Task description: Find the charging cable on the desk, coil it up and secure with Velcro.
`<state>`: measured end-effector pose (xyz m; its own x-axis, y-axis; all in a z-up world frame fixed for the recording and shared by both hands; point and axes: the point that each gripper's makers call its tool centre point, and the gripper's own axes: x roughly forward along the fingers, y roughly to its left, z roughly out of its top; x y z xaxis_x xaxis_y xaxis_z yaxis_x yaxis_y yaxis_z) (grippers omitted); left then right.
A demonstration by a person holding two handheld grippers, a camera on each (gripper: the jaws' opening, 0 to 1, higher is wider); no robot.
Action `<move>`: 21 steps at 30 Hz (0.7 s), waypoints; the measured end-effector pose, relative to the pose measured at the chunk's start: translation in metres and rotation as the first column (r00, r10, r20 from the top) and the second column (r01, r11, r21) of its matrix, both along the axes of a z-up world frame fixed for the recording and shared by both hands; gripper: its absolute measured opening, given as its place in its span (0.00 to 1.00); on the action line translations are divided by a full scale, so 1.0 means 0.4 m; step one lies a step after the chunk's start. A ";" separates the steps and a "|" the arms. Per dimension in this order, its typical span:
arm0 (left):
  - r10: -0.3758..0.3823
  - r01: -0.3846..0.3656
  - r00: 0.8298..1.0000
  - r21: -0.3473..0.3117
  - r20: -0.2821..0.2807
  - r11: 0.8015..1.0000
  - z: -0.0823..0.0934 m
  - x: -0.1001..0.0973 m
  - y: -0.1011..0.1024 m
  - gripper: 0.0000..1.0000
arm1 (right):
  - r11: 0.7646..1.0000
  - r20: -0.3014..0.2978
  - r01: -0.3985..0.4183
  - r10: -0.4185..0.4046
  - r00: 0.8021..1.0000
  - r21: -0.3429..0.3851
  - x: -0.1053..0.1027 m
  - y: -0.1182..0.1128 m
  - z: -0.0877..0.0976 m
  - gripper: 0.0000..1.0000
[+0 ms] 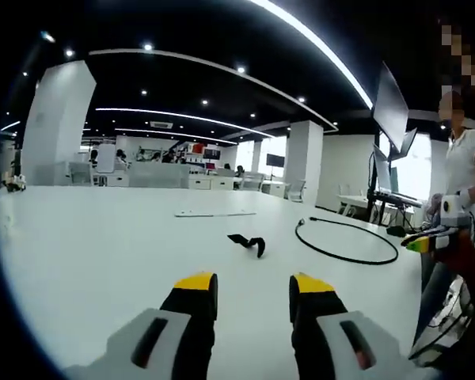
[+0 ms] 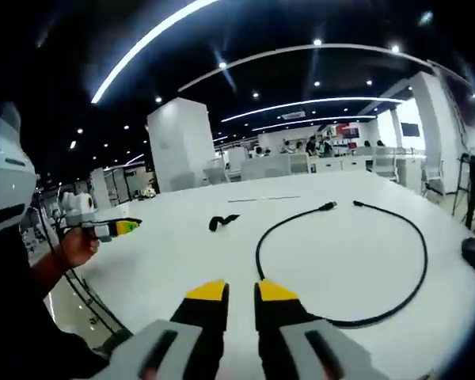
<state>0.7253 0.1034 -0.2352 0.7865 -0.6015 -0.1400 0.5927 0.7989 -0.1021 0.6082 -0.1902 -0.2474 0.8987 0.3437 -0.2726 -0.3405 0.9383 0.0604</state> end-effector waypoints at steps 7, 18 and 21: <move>0.064 -0.061 0.997 0.056 -0.053 0.997 -0.039 0.002 0.051 0.33 | 0.999 0.024 -0.037 0.037 0.999 -0.016 0.011 0.044 0.014 0.40; 0.005 -0.008 0.998 -0.053 -0.058 0.999 -0.003 -0.052 0.065 0.27 | 0.991 0.007 -0.131 0.131 0.991 0.019 0.025 0.124 -0.008 0.37; 0.038 -0.040 0.998 -0.030 -0.047 0.999 -0.006 -0.048 0.091 0.32 | 0.988 0.015 -0.155 0.155 0.988 0.004 0.025 0.136 -0.007 0.35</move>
